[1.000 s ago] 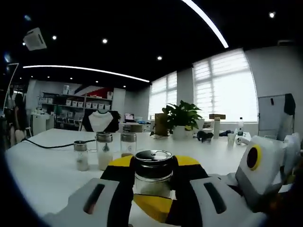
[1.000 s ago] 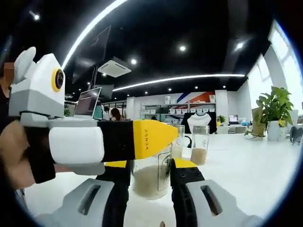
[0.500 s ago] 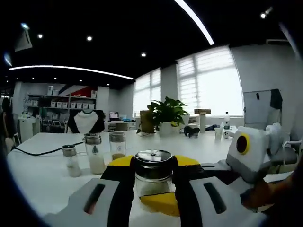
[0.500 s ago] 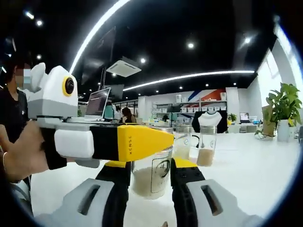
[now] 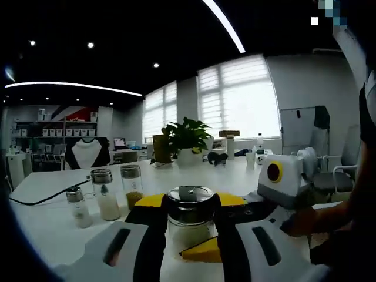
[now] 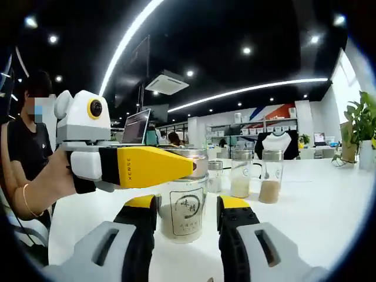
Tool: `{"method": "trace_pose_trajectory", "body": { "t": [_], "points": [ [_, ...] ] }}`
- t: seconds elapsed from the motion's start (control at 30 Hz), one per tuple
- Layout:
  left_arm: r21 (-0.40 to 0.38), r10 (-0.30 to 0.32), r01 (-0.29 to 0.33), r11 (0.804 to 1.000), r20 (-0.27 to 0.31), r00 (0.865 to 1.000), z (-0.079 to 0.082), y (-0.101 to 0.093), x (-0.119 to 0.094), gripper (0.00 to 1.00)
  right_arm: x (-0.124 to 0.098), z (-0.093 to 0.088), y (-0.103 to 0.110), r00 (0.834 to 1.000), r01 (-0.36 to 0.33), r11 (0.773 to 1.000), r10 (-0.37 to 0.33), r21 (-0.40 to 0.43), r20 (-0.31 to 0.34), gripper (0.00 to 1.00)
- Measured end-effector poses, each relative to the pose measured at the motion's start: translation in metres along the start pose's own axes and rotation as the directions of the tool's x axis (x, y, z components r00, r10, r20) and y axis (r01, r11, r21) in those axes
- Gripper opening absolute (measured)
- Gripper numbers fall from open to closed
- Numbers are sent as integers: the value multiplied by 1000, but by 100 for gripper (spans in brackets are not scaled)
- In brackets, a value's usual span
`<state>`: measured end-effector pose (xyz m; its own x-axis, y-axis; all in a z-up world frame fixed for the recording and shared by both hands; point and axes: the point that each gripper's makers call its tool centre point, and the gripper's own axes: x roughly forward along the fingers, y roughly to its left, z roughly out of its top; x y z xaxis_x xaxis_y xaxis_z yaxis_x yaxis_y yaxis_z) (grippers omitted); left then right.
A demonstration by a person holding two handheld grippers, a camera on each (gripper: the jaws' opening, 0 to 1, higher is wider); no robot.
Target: Rotate the seasoning bottle until the label or dispensing opening points toward the visible target arrow and the bottle remains upright within the marked orientation range
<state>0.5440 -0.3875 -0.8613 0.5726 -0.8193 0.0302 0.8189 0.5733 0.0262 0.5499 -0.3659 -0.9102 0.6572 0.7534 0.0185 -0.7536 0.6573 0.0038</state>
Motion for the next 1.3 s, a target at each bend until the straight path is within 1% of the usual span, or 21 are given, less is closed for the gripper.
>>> {"method": "trace_pose_trajectory", "body": {
  "t": [0.07,0.1,0.2,0.3,0.33,0.43,0.67,0.73,0.83,0.9,0.97,1.1,1.2,1.27,1.3],
  "points": [
    [-15,-26,27,1000,2,1000,0,-1,-2,33,0,-1,3,1000,-23,1000,23,8,-4,39],
    [-47,-24,25,999,20,1000,2,1,-3,33,0,-3,5,999,-40,999,41,19,-8,39],
    [-47,-35,37,998,36,999,6,3,-8,33,-1,-3,6,998,-60,998,60,34,-6,39],
    [-23,-61,62,998,41,997,11,1,-10,33,-1,0,11,995,-96,995,96,41,4,39],
    [-16,-80,80,997,40,996,12,-1,-11,33,-1,1,12,995,-100,994,100,39,4,39],
    [-3,-103,104,995,27,994,13,-4,-11,33,-1,3,15,992,-125,992,125,31,4,38],
    [-25,-138,139,990,18,990,11,-8,-12,33,-3,3,21,988,-152,988,152,28,2,37],
    [-22,-153,153,988,14,988,11,-10,-12,33,-4,3,24,986,-164,986,164,24,0,35],
    [-27,-158,158,987,6,987,9,-12,-13,33,-5,2,29,982,-188,982,188,21,-6,31],
    [-23,-163,163,986,-1,987,7,-13,-14,33,-5,0,32,980,-197,980,197,26,-12,31],
    [-27,-162,162,986,-4,987,6,-13,-15,33,-5,0,33,981,-196,980,196,26,-13,31],
    [-37,-154,154,987,-6,988,5,-11,-15,33,-6,-2,34,985,-173,985,173,13,-6,31],
    [-60,-133,132,989,-4,991,5,-9,-14,33,-5,-1,33,991,-136,989,137,55,0,31],
    [-68,-118,118,991,3,993,6,-8,-13,33,-6,0,31,993,-115,992,115,59,5,31],
    [-68,-111,111,991,4,994,6,-8,-12,33,-6,0,29,996,-91,995,91,50,-2,31]
  ]
}}
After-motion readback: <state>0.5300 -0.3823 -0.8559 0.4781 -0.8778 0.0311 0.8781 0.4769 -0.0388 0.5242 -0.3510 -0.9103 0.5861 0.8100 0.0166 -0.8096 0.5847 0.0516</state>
